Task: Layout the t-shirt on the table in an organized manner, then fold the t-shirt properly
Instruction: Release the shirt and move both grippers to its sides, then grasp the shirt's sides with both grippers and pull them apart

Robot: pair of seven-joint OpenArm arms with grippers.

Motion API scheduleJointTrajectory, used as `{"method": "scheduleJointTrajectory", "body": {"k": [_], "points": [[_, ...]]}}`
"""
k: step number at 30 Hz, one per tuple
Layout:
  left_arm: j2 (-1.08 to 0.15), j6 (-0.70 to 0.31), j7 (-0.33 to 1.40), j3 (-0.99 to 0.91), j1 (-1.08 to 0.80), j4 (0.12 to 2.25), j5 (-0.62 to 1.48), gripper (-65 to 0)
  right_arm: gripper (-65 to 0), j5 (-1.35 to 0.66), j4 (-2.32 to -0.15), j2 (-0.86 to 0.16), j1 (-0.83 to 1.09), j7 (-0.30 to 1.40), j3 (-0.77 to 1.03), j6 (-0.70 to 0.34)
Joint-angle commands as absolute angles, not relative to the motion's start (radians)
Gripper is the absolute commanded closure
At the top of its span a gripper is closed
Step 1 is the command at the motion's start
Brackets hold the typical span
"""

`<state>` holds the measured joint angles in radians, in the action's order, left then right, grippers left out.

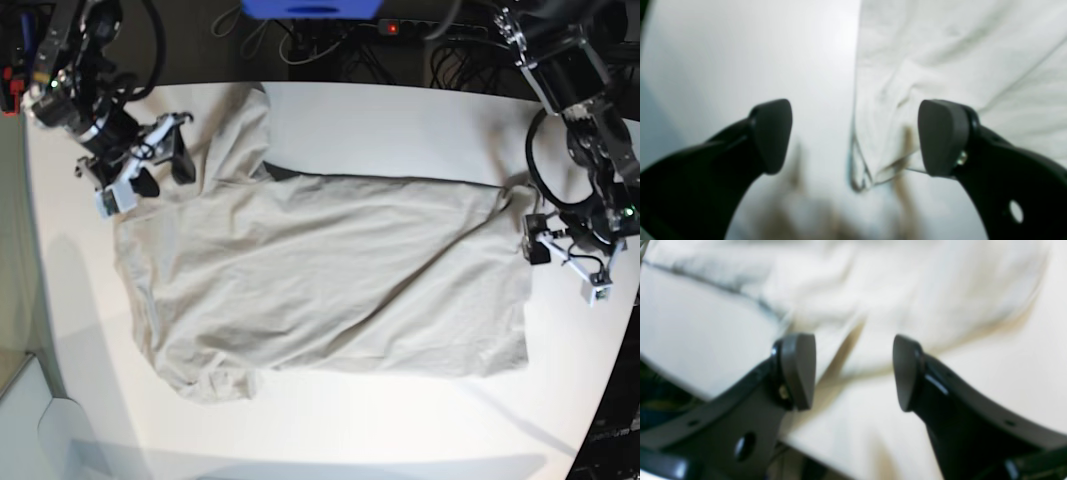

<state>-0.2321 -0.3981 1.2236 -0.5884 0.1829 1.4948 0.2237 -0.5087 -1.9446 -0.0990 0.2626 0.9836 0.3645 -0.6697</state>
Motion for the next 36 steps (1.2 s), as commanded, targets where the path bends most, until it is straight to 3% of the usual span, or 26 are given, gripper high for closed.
{"method": "scheduleJointTrajectory", "body": {"k": [1,4,12,15,17,19,23,26,36], "points": [[-0.248,-0.397,1.199,-0.59,0.226,1.492,0.234,-57.2,-36.7,-0.524,-1.948,-0.122,0.2,0.98,0.371,-0.69],[-0.223,-0.397,1.148,-0.559,0.246,1.437,0.225,-57.2,-36.7,-0.524,-1.859,-0.179,0.036,1.053,0.372,-0.69],[-0.188,-0.389,1.041,-0.361,0.282,1.334,0.225,-57.1,-36.3,-0.524,-1.31,-0.311,-0.36,1.044,0.363,-0.69],[-0.168,-0.389,1.041,-0.352,0.311,1.256,0.223,-56.9,-29.8,-0.524,-1.155,-0.331,-0.415,0.957,0.361,-0.69],[-0.166,-0.389,1.026,-0.348,0.321,1.218,0.223,-52.7,-22.6,-0.524,-1.104,-0.332,-0.418,0.909,0.361,-0.69],[-0.166,-0.389,0.981,-0.348,0.323,1.175,0.223,-44.0,-14.8,-0.524,-1.072,-0.332,-0.418,0.872,0.352,-0.69],[-0.171,-0.389,0.934,-0.346,0.323,1.11,0.223,-19.2,-3.1,-0.524,-1.052,-0.328,-0.39,0.819,0.266,-0.69],[-0.176,-0.389,0.928,-0.351,0.323,1.073,0.223,-1.6,-1.6,-0.524,-1.052,-0.325,-0.371,0.776,0.208,-0.69],[-0.214,-0.392,0.969,-0.352,0.263,1.066,0.225,-2.2,-1.4,-0.524,-1.059,-0.329,-0.24,0.765,0.105,-0.69]]}}
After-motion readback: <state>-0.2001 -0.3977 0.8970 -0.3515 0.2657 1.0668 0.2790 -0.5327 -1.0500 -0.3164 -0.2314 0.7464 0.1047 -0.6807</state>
